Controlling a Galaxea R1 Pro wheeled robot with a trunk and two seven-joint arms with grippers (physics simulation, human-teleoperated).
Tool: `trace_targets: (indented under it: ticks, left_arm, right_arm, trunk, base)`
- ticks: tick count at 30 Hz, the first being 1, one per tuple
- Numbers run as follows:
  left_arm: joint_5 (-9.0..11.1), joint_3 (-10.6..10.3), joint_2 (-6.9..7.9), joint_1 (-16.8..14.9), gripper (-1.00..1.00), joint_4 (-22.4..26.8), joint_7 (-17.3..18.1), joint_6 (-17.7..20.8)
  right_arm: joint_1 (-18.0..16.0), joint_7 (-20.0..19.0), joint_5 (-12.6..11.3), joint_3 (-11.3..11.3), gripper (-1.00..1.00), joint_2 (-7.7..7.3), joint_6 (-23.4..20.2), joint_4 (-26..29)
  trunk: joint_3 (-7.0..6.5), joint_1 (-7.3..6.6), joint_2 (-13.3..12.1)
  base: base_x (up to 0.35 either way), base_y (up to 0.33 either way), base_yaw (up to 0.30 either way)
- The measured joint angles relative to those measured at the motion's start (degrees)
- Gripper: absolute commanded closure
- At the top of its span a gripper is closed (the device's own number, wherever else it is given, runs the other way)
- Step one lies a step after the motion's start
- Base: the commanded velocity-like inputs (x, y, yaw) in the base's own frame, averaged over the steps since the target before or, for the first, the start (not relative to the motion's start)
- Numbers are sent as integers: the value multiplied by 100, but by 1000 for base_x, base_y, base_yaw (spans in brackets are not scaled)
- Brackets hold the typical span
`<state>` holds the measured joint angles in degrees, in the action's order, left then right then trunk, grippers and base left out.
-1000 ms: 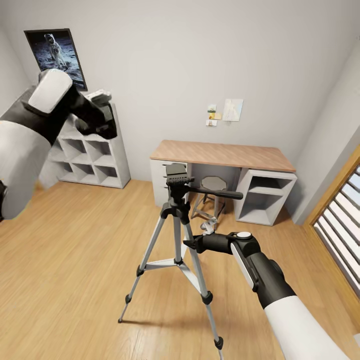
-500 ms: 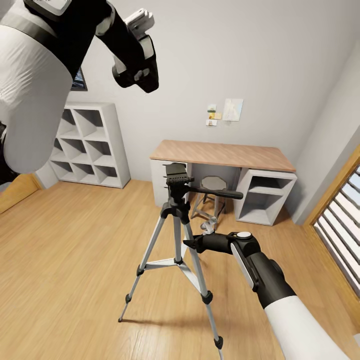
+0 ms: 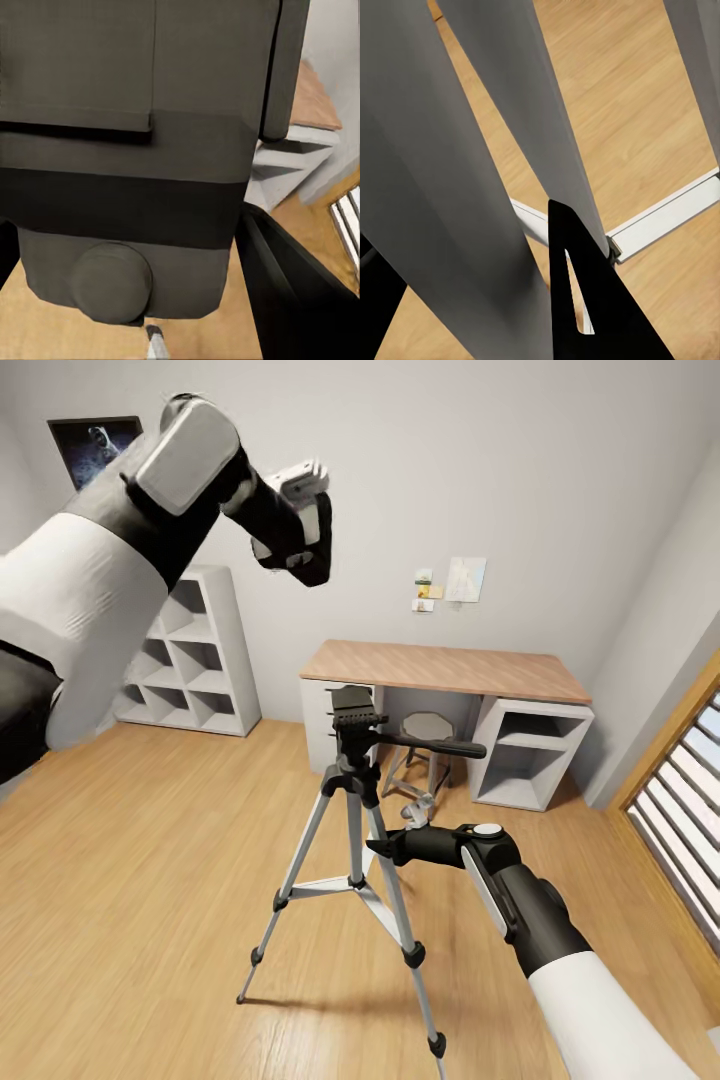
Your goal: Attach the digital camera to the camera tripod in the bedroom.
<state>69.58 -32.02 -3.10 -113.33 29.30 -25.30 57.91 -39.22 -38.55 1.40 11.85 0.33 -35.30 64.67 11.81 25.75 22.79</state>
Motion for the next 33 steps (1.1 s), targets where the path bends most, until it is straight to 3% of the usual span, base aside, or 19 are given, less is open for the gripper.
trace_targets:
  ticks: [1, 2, 3, 5, 6, 8, 11, 13, 14, 16, 18, 21, 23, 24, 25, 26, 28, 31, 33]
  left_arm:
    - [-283, -368, 90, 11, 100, 30, 221, -128]
    - [-395, -551, 125, 15, 100, 45, 302, -235]
    - [-682, -896, 168, 24, 100, 84, 410, -444]
    - [-904, -1222, 175, 50, 100, 130, 487, -638]
    - [-1107, -1515, 143, 109, 100, 192, 533, -758]
    - [-1297, -1797, 79, 209, 100, 274, 553, -844]
    - [-1719, -2381, -65, 451, 100, 467, 579, -952]
    - [-1901, -2627, -95, 522, 100, 525, 615, -965]
    - [-2001, -2791, -50, 571, 100, 568, 821, -971]
    - [-2067, -2823, 14, 580, 100, 574, 1022, -968]
    - [-2084, -2847, 175, 587, 100, 571, 1520, -982]
    - [-2008, -2865, 566, 593, 100, 567, 2763, -1064]
    - [-2030, -2866, 743, 593, 100, 570, 3320, -1147]
    - [-1898, -2856, 1146, 594, 100, 598, 4512, -1596]
    - [-2187, -2868, 1277, 595, 100, 577, 4690, -1735]
    - [-2106, -2864, 1334, 595, 100, 581, 4784, -1777]
    - [-2136, -2877, 1703, 596, 100, 591, 5095, -1962]
    - [-1999, -2882, 1850, 596, 100, 629, 5335, -1998]
    - [-1915, -2894, 1905, 596, 100, 681, 5756, -2050]
  right_arm:
    - [0, 0, 1, 0, 100, 0, -1, 1]
    - [0, 0, 2, 0, 100, 0, -3, 2]
    - [0, 0, 2, 0, 100, 0, -2, 3]
    - [-1, 1, 1, 3, 100, 0, -2, 3]
    - [-2, 1, 1, 5, 100, 0, 2, 4]
    - [1, 1, 0, 5, 100, 0, 5, 3]
    - [0, 1, 1, 1, 100, 0, 4, 2]
    - [-1, 1, 2, 0, 100, 0, 1, 3]
    - [0, 1, 1, 0, 100, 0, 3, 4]
    - [0, 1, 3, -1, 100, 0, 1, 3]
    - [1, 1, 2, -1, 100, 0, 1, 3]
    - [1, 1, 3, -2, 100, -1, 0, 6]
    - [2, 1, 4, -2, 100, -1, 0, 6]
    - [2, 0, 8, -3, 100, -1, -2, 6]
    - [1, 1, 4, -1, 100, -1, 2, 7]
    - [3, 1, 4, -3, 100, -1, 0, 7]
    - [2, 1, 5, -3, 100, -1, 0, 7]
    - [3, 1, 4, -2, 100, -1, -1, 7]
    - [2, 1, 5, -2, 100, -1, -3, 8]
  trunk:
    - [0, 0, 0]
    - [0, 0, 0]
    - [0, 0, 0]
    - [0, 0, 0]
    - [0, 0, 0]
    - [0, 0, 0]
    - [0, 0, 0]
    - [0, 0, 0]
    - [0, 0, -1]
    - [0, 0, 0]
    - [0, 0, 0]
    - [0, 0, 0]
    - [-1, -1, 0]
    - [-1, -1, 1]
    - [-1, -1, 0]
    - [-1, -1, 1]
    - [-1, -1, 1]
    - [-1, -1, 1]
    - [-1, 0, 0]
  base:
    - [0, 0, 0]
    - [0, 0, 0]
    - [0, 0, 0]
    - [0, 0, 0]
    - [0, 0, 0]
    - [0, 0, 0]
    - [0, 0, 0]
    - [0, 0, 0]
    - [0, 0, 0]
    - [0, 0, 0]
    - [0, 0, 0]
    - [0, 0, 0]
    - [0, 0, 0]
    - [0, 0, 0]
    - [0, 0, 0]
    - [0, 0, 0]
    - [0, 0, 0]
    - [0, 0, 0]
    - [0, 0, 0]
